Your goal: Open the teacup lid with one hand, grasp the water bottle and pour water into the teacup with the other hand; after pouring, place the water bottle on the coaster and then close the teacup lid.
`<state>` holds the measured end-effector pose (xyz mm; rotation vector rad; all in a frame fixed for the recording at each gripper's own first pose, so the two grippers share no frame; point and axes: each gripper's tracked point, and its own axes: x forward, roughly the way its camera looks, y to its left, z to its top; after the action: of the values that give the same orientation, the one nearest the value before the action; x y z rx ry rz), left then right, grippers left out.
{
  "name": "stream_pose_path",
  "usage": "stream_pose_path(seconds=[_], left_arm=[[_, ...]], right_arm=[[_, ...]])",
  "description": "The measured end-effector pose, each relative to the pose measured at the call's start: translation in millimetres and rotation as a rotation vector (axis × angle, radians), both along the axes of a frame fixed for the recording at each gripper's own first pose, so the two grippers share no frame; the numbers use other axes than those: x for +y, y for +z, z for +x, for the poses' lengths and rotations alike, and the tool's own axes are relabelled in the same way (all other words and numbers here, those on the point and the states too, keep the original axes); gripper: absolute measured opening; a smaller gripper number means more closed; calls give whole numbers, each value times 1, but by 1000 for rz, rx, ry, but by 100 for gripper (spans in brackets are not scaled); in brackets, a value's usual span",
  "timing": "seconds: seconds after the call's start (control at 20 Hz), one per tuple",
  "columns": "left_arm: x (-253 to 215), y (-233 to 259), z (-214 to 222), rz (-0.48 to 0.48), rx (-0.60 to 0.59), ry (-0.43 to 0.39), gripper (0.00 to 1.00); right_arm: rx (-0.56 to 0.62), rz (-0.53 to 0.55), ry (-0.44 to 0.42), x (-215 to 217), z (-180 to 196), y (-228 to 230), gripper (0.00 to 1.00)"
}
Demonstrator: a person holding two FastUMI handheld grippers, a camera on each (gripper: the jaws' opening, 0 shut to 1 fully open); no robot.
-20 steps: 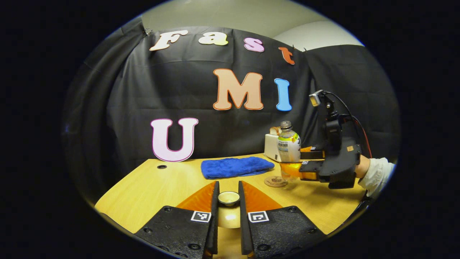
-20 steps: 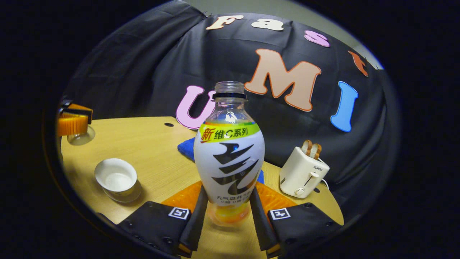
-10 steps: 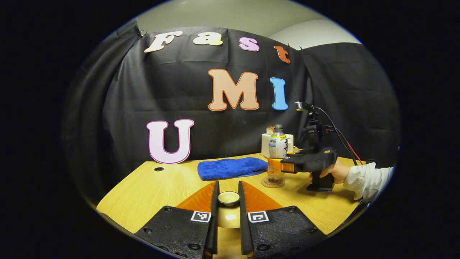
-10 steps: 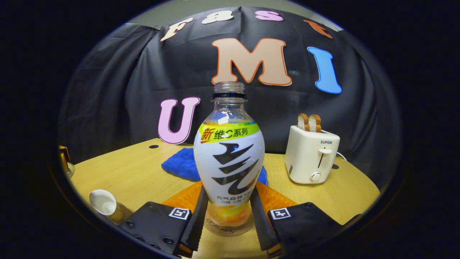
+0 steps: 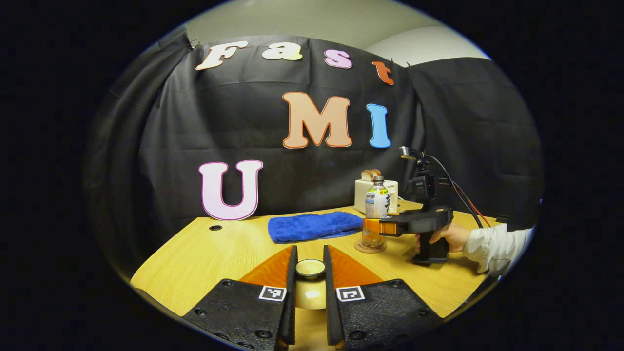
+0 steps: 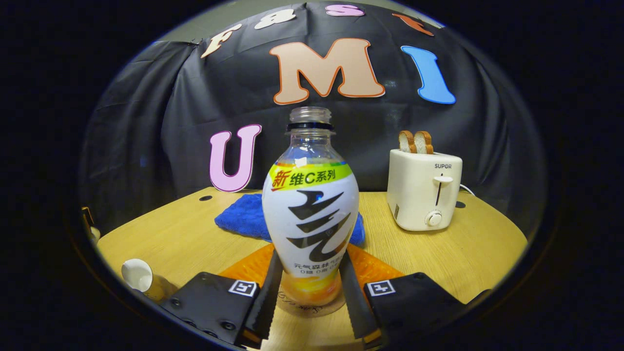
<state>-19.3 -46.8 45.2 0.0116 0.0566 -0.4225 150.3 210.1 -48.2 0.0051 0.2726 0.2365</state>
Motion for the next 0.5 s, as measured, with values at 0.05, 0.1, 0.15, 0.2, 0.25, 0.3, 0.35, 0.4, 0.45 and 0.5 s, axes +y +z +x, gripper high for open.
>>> stream_pose_path(seconds=[0.05,0.1,0.15,0.2,0.25,0.3,0.35,0.4,0.45,0.5], left_arm=[[0,0,0,-1,-1,-1,23],[-1,1,-1,0,-1,0,23],[-1,1,-1,0,-3,-1,23],[-2,2,-1,0,-5,-2,23],[-2,2,-1,1,-3,-2,23],[-3,1,-1,0,-2,-5,23],[-4,2,-1,-1,-1,-7,23],[-5,1,0,1,-1,-8,23],[-6,1,1,4,-2,-12,23],[-7,1,1,6,-5,-15,23]], right_arm=[[1,-5,2,1,-2,-1,66],[-4,-14,2,1,-2,0,67],[-5,-20,4,2,-3,-1,70],[-3,-26,7,3,-3,-3,72],[-5,-35,7,3,-3,-3,74],[-5,-39,9,3,-4,-4,76],[-4,-40,13,4,-5,-4,77],[-5,-40,13,4,-5,-5,83],[-8,-41,12,3,-6,-5,83],[-12,-45,5,1,-7,-3,90]])
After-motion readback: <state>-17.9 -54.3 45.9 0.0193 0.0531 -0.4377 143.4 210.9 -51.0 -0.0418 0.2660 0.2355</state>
